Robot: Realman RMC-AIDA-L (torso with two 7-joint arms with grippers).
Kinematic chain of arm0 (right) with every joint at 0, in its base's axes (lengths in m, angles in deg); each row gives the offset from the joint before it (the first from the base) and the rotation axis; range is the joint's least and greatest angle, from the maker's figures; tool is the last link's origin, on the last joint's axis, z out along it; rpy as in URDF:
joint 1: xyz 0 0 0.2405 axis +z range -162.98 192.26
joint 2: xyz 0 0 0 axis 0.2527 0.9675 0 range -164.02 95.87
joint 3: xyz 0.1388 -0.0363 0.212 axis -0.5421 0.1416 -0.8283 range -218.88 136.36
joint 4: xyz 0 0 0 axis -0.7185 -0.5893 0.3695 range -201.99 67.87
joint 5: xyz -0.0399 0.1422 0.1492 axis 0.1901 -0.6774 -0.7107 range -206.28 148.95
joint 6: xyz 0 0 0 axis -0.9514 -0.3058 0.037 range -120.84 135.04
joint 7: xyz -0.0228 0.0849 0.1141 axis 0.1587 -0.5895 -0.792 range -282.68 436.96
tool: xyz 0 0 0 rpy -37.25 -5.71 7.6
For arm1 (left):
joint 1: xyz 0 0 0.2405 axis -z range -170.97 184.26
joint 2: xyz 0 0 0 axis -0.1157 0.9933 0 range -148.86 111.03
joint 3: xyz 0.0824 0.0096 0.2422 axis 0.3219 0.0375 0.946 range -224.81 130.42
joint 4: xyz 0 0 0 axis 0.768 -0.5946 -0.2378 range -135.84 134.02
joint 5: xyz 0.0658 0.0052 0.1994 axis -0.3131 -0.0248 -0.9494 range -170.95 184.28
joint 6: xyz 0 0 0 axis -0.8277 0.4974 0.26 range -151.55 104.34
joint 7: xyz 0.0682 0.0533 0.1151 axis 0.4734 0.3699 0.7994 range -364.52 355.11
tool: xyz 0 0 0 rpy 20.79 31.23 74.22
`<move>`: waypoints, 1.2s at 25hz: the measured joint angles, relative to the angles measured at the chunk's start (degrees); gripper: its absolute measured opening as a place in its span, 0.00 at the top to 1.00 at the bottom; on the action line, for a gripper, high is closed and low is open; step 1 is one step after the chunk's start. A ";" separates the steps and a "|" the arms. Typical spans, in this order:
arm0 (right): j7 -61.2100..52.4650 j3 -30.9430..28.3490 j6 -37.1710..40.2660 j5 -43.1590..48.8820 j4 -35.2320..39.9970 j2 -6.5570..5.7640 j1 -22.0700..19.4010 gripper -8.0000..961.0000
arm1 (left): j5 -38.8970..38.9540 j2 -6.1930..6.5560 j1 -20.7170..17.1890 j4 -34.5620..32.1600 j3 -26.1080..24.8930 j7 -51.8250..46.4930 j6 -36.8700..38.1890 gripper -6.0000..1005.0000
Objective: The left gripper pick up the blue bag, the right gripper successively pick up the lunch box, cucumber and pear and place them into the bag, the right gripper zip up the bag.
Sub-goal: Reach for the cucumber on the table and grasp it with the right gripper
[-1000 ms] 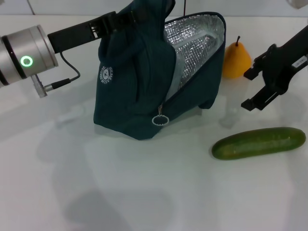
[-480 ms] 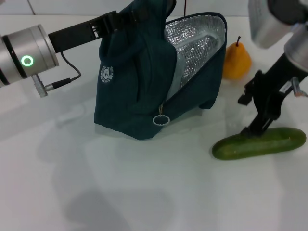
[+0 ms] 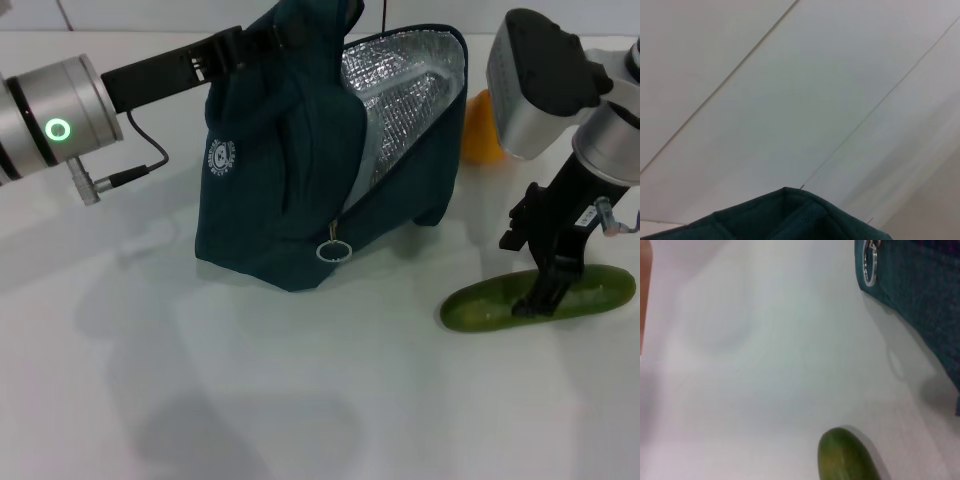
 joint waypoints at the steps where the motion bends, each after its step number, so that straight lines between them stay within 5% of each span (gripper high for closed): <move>1: 0.02 0.08 -0.23 -0.10 -0.02 0.05 -0.06 0.09 | 0.00 0.00 -0.03 0.06 0.00 0.00 0.00 0.95; 30: -0.23 8.41 -5.64 -2.19 -2.77 0.78 -0.05 0.14 | -0.01 0.00 0.12 0.33 -0.31 0.75 -0.32 0.95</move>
